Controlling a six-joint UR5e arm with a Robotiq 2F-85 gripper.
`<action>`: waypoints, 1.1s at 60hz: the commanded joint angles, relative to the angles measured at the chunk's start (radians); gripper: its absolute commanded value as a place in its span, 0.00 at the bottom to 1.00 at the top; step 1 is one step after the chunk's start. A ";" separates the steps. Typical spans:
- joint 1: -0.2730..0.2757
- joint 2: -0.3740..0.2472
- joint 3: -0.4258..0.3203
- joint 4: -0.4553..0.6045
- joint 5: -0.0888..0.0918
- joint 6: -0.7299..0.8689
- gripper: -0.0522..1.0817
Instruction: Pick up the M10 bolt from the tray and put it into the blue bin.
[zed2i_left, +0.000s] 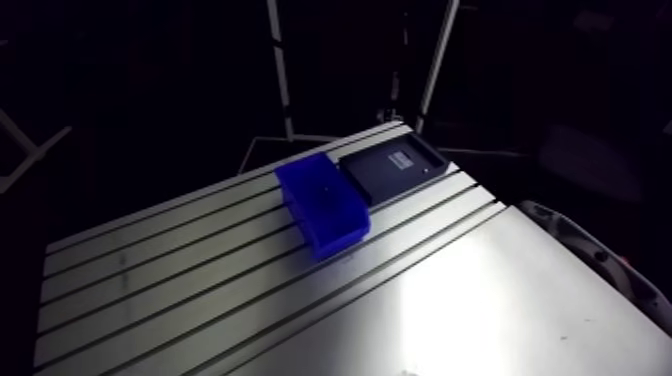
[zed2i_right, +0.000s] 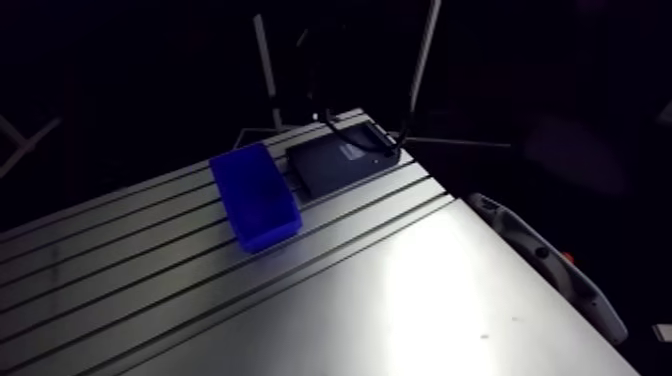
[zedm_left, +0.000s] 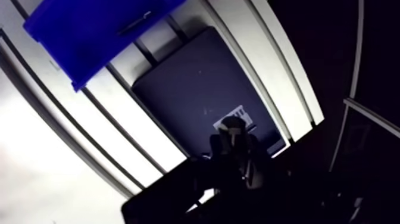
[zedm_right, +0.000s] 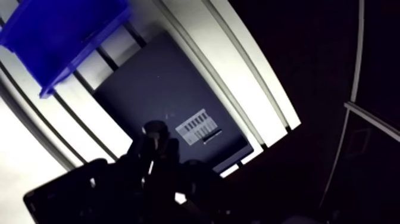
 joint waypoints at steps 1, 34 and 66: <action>0.029 -0.085 0.000 0.088 0.028 -0.218 0.96; 0.145 -0.134 0.056 0.168 0.036 -0.289 0.96; 0.198 -0.134 0.136 0.133 0.028 -0.282 0.95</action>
